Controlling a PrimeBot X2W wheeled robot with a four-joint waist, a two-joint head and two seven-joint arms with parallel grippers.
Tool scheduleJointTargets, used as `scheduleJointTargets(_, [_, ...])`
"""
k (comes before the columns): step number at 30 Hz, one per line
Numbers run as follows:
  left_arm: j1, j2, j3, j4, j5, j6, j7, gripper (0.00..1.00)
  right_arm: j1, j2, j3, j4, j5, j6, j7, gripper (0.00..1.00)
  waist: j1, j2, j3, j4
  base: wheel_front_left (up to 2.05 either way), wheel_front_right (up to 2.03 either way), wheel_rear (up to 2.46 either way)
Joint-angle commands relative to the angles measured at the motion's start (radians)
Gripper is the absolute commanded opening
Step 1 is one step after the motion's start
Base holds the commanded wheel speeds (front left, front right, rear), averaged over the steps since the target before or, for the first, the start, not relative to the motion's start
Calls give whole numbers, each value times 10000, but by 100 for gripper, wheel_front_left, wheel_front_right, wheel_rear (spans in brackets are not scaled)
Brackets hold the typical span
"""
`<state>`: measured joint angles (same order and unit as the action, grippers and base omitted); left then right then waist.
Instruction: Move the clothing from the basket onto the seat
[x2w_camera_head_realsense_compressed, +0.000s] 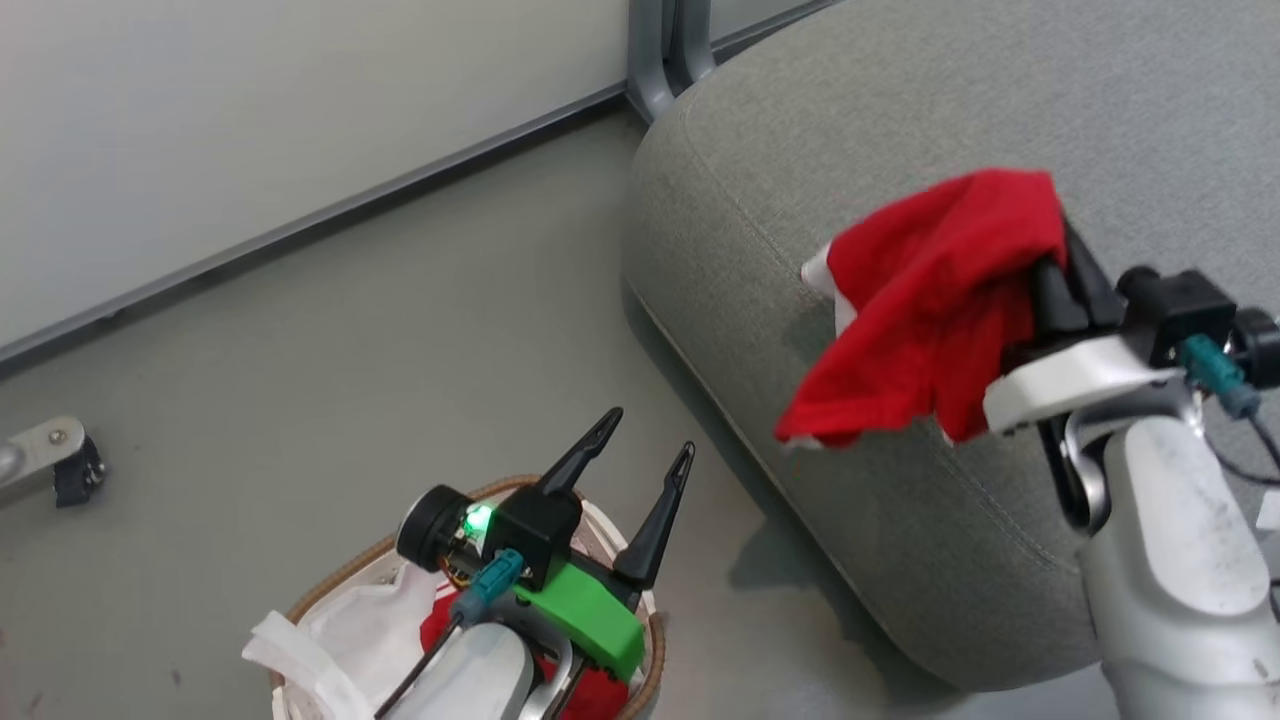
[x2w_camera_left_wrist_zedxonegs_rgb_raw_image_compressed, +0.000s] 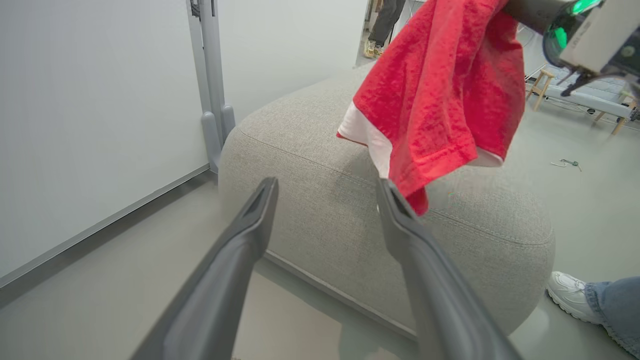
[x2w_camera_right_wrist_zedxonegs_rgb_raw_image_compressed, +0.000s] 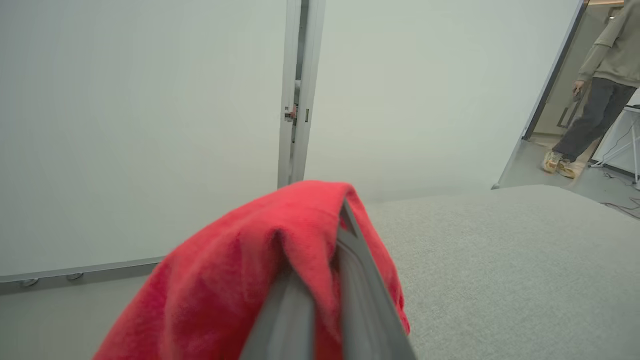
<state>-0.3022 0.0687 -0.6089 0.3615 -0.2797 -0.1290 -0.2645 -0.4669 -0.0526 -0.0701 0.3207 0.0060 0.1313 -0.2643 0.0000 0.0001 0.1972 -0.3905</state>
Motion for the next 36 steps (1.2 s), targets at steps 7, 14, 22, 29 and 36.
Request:
scheduleJointTargets(7, [-1087, 414, -189, -269, 288, -24, 3, 100, -2896, -1454, -686, 632, -376, -10, -3, 0, 0, -1, 2265, 937, 0, 0, 0])
scheduleJointTargets(14, [-1763, 611, 67, -520, 568, -22, 3, 100, -5083, -2537, -1509, 1659, -288, -12, 22, 0, 0, -1, 3631, 1479, 0, 0, 0])
scheduleJointTargets(22, [-2177, 793, 43, -946, 836, -14, 1, 100, -6333, -3553, -2373, 3470, -650, -12, 1, 0, 0, -1, 4779, 1821, 0, 0, 0])
scheduleJointTargets(29, [-2102, 796, 80, -1030, 944, 121, 3, 100, -5694, -3317, -3128, 4296, -957, -12, -5, 0, 0, -1, 5198, 1772, 0, 0, 0])
scheduleJointTargets(36, [-2122, 960, 157, -988, 1013, 157, 3, 100, -4651, -2562, -3313, 3878, -1160, -12, -7, 50, 0, -1, 5127, 1544, 0, 0, 0])
